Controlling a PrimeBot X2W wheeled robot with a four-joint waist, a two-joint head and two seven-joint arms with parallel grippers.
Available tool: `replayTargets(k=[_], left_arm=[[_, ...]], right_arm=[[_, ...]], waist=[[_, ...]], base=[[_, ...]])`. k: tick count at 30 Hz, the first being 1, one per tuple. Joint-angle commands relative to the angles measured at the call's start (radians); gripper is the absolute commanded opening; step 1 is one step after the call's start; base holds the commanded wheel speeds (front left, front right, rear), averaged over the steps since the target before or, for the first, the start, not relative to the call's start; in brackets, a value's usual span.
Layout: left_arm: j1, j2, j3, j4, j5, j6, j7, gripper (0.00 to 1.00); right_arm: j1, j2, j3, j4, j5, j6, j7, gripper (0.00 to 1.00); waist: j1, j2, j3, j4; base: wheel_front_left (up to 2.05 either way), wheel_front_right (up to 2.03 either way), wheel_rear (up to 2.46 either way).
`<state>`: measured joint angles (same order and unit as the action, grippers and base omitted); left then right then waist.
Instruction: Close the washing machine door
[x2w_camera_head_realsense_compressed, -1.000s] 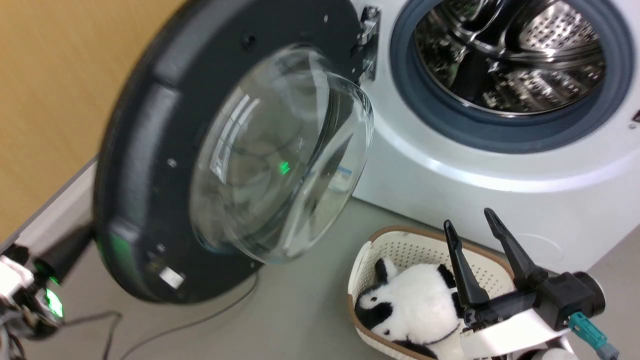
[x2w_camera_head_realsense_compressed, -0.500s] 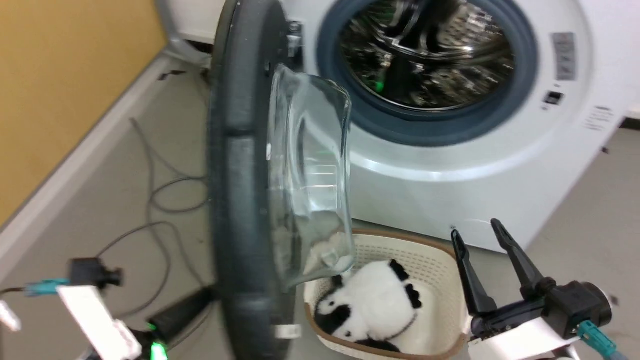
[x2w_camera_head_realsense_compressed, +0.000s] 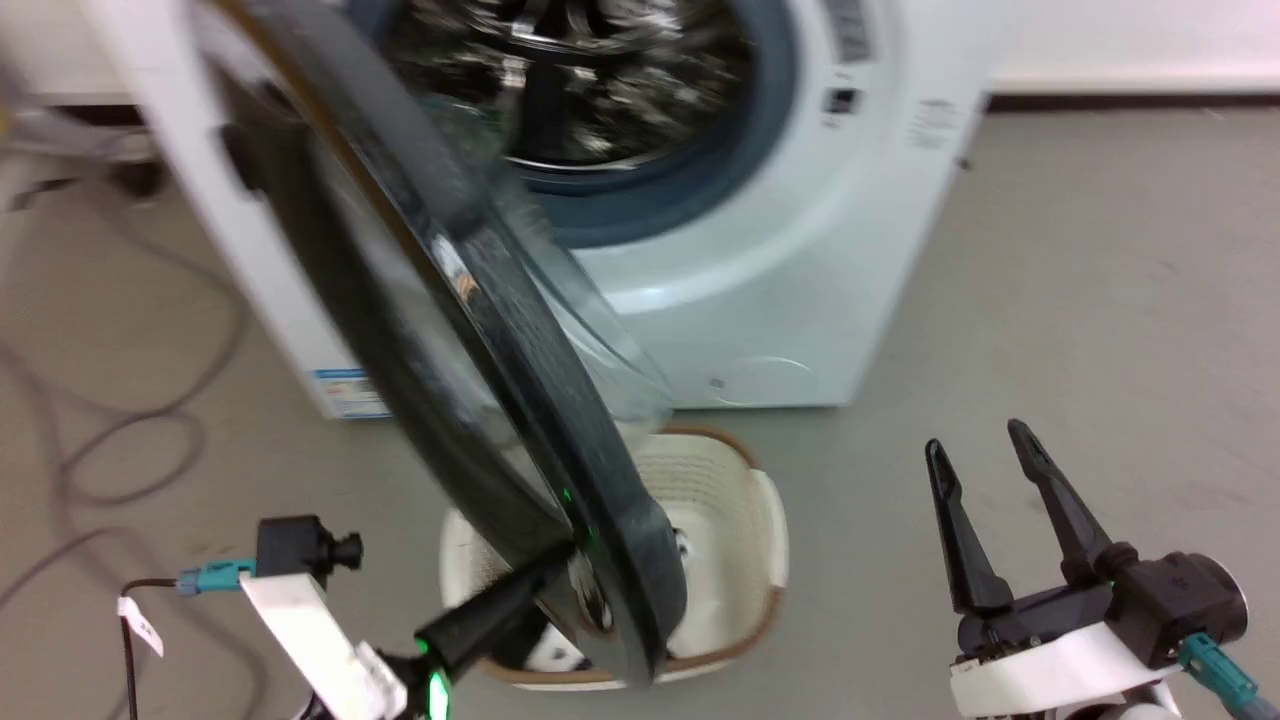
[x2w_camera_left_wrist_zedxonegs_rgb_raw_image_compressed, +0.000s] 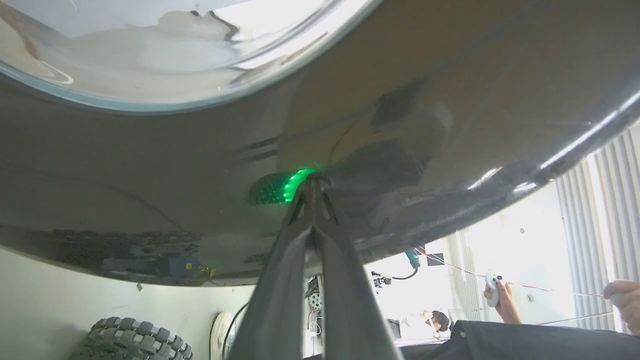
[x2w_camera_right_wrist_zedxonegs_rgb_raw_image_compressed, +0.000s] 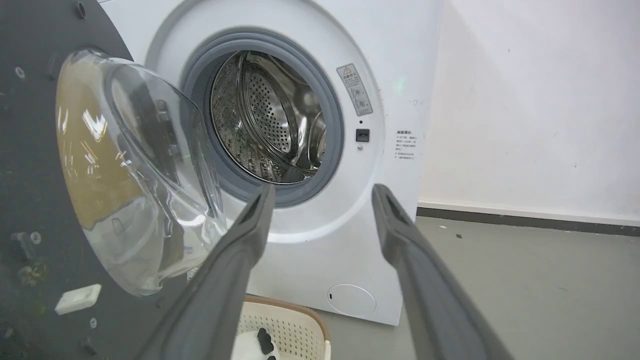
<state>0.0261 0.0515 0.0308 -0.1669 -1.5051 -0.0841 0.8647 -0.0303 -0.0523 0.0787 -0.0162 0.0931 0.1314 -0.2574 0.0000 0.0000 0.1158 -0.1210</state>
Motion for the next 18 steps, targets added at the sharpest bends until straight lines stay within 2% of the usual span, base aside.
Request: replayTargets(k=[1,6,11,12,13,14,18], left_arm=[[-0.035,-0.001,-0.017,0.012,-0.001,-0.012,-0.043,0.0],[-0.123,-0.001,-0.038,0.063,-0.002,-0.028,-0.191,0.0],[-0.245,-0.001,-0.043,0.148,0.011,-0.034,-0.348,0.0],[-0.245,-0.001,-0.043,0.148,0.011,-0.034,-0.348,0.0],[-0.299,-0.001,-0.049,0.193,0.014,-0.036,-0.417,0.0],[-0.299,-0.001,-0.049,0.193,0.014,-0.036,-0.417,0.0],[-0.416,-0.001,-0.089,0.29,0.007,-0.039,-0.544,0.0]], right_arm=[[-0.013,0.002,-0.006,-0.01,0.01,-0.001,-0.004,1.0],[-0.011,0.002,-0.015,-0.017,0.039,-0.001,-0.004,1.0],[-0.008,0.002,-0.011,-0.017,0.071,-0.001,-0.004,1.0],[-0.008,0.002,-0.011,-0.017,0.071,-0.001,-0.004,1.0],[-0.008,0.002,-0.009,-0.016,0.082,-0.001,-0.004,1.0],[-0.008,0.002,-0.009,-0.016,0.082,-0.001,-0.004,1.0],[-0.006,0.002,-0.013,-0.016,0.094,-0.001,-0.004,1.0]], waist=[[0.0,0.0,0.066,-0.128],[0.0,0.0,0.115,-0.244],[0.0,0.0,0.142,-0.325],[0.0,0.0,0.142,-0.325],[0.0,0.0,0.147,-0.347],[0.0,0.0,0.147,-0.347],[0.0,0.0,0.15,-0.358]], base=[[0.0,0.0,0.0],[0.0,0.0,0.0],[0.0,0.0,0.0],[0.0,0.0,0.0],[0.0,0.0,0.0],[0.0,0.0,0.0],[0.0,0.0,0.0]])
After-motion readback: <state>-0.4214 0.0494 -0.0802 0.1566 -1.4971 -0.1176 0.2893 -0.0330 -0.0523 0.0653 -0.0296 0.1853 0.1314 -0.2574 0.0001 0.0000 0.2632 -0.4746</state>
